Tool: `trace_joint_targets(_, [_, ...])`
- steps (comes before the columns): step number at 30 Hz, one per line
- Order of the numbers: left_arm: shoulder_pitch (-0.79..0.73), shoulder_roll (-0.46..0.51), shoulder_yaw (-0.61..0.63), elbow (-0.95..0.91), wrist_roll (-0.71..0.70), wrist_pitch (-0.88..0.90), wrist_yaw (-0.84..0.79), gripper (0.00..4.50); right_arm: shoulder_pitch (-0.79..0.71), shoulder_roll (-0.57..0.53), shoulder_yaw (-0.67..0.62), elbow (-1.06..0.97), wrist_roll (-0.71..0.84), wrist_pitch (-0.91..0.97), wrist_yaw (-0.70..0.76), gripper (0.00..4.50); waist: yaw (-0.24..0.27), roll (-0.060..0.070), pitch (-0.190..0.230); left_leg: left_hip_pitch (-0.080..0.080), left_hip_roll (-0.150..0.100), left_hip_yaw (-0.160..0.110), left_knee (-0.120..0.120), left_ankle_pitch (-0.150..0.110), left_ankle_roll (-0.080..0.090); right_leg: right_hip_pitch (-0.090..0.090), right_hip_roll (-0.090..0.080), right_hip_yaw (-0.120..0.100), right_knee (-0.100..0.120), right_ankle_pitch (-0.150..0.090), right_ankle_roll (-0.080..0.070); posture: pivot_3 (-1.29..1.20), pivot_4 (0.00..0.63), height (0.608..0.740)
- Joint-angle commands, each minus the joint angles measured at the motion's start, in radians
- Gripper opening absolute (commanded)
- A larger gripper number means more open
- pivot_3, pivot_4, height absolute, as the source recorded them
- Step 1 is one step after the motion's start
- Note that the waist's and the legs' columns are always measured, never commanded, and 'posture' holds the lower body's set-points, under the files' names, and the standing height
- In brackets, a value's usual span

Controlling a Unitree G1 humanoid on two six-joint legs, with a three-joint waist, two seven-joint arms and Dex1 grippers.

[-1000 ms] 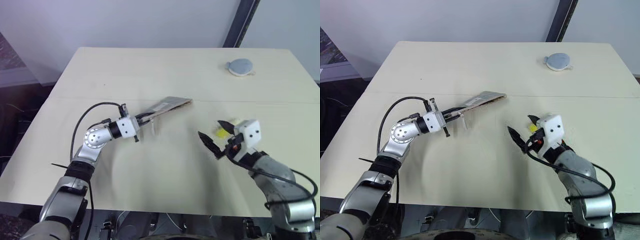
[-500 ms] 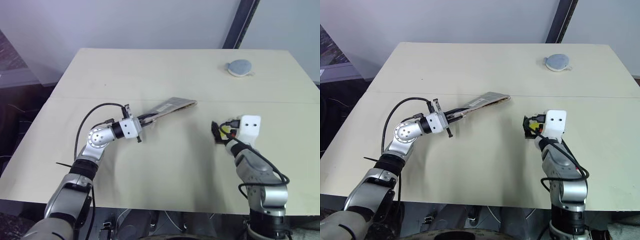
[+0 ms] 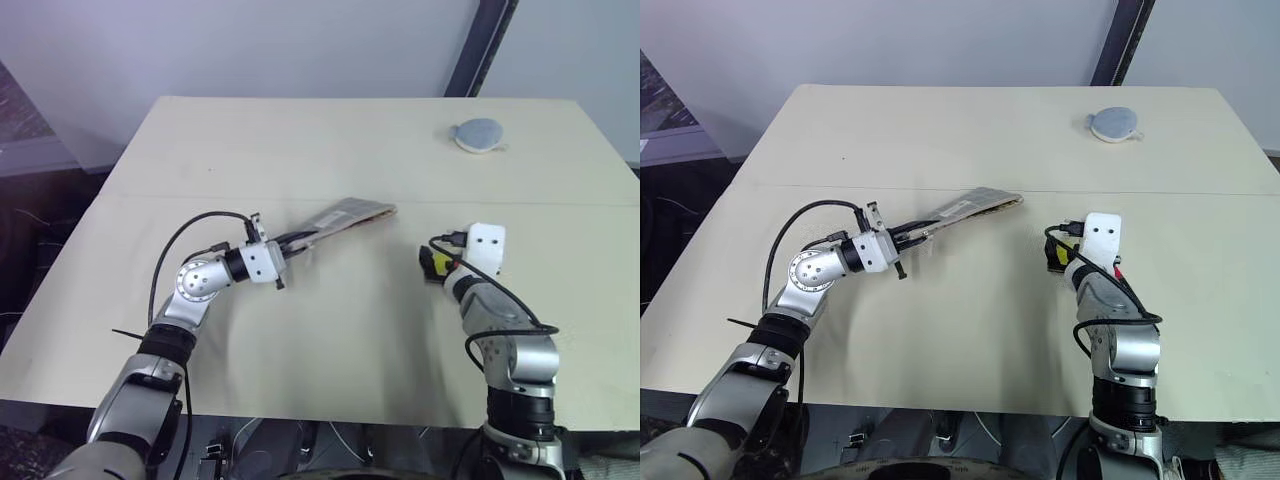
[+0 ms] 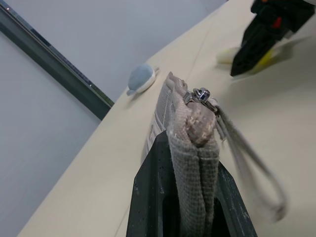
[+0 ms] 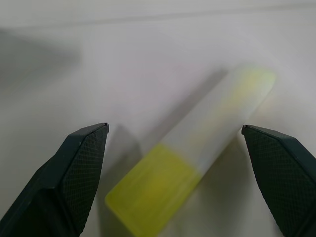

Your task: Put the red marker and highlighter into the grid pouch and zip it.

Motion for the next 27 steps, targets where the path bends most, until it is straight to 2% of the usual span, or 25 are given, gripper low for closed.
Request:
trace_joint_targets(1, [-0.003, -0.001, 0.001, -0.041, -0.003, 0.003, 0.011, 0.00, -0.023, 0.007, 0.009, -0.006, -0.003, 0.006, -0.005, 4.48, 0.000, 0.000, 0.000, 0.000, 0.000, 0.000, 0.000, 0.000, 0.000, 0.000, 0.000, 0.000, 0.000, 0.000, 0.000, 0.00, 0.150, 0.740])
trace_joint_targets(2, [-0.004, -0.001, 0.000, -0.042, -0.002, 0.004, 0.011, 0.00, -0.024, 0.002, 0.018, -0.003, -0.010, 0.005, -0.001, 4.48, -0.001, 0.000, 0.000, 0.000, 0.000, 0.000, 0.000, 0.000, 0.000, 0.000, 0.000, 0.000, 0.000, 0.000, 0.000, 0.00, 0.150, 0.740])
trace_joint_targets(5, [-0.011, -0.004, -0.001, -0.046, -0.001, 0.007, 0.011, 0.00, -0.016, 0.009, 0.025, 0.000, 0.000, 0.008, 0.012, 3.70, -0.002, 0.000, 0.000, 0.000, 0.000, 0.000, 0.000, 0.000, 0.000, 0.000, 0.000, 0.000, 0.000, 0.000, 0.000, 0.00, 0.150, 0.740])
trace_joint_targets(10, [-0.022, -0.003, 0.006, -0.045, -0.015, 0.021, 0.009, 0.00, 0.009, -0.040, 0.072, -0.045, 0.005, -0.055, 0.098, 1.11, -0.002, 0.000, 0.000, 0.000, 0.000, 0.000, 0.000, 0.000, 0.000, 0.000, 0.000, 0.000, 0.000, 0.000, 0.000, 0.00, 0.150, 0.740])
trace_joint_targets(11, [-0.022, -0.003, 0.006, -0.044, -0.016, 0.022, 0.009, 0.00, 0.011, -0.042, 0.071, -0.053, 0.013, -0.068, 0.115, 0.91, -0.002, 0.000, 0.000, 0.000, 0.000, 0.000, 0.000, 0.000, 0.000, 0.000, 0.000, 0.000, 0.000, 0.000, 0.000, 0.00, 0.150, 0.740])
trace_joint_targets(15, [-0.021, 0.002, 0.009, -0.043, -0.049, 0.009, -0.017, 0.00, 0.056, -0.129, 0.057, -0.162, 0.122, -0.169, 0.341, 0.93, -0.001, 0.000, 0.000, 0.000, 0.000, 0.000, -0.001, 0.000, 0.000, 0.000, 0.000, 0.000, -0.001, 0.000, 0.000, 0.00, 0.150, 0.740])
trace_joint_targets(20, [-0.037, 0.010, 0.019, -0.013, -0.077, 0.004, -0.047, 0.00, 0.126, -0.265, 0.020, -0.201, 0.170, -0.271, 0.514, 0.93, 0.000, -0.001, 0.000, -0.002, 0.000, 0.000, 0.000, 0.000, 0.001, 0.001, 0.000, 0.000, -0.003, 0.000, 0.000, 0.00, 0.150, 0.740])
trace_joint_targets(22, [-0.046, 0.011, 0.016, -0.004, -0.076, -0.011, -0.059, 0.00, 0.141, -0.298, 0.037, -0.219, 0.191, -0.270, 0.557, 0.93, 0.000, -0.001, 0.001, -0.002, 0.000, 0.000, 0.000, 0.000, 0.001, 0.001, 0.000, 0.000, -0.003, 0.000, 0.000, 0.00, 0.150, 0.740])
trace_joint_targets(27, [-0.061, 0.003, 0.013, 0.017, -0.063, -0.033, -0.062, 0.00, 0.136, -0.326, 0.105, -0.202, 0.142, -0.279, 0.563, 0.93, -0.001, -0.001, 0.001, -0.002, 0.001, 0.000, 0.000, 0.000, 0.001, 0.000, -0.001, 0.000, -0.002, -0.001, 0.000, 0.00, 0.150, 0.740])
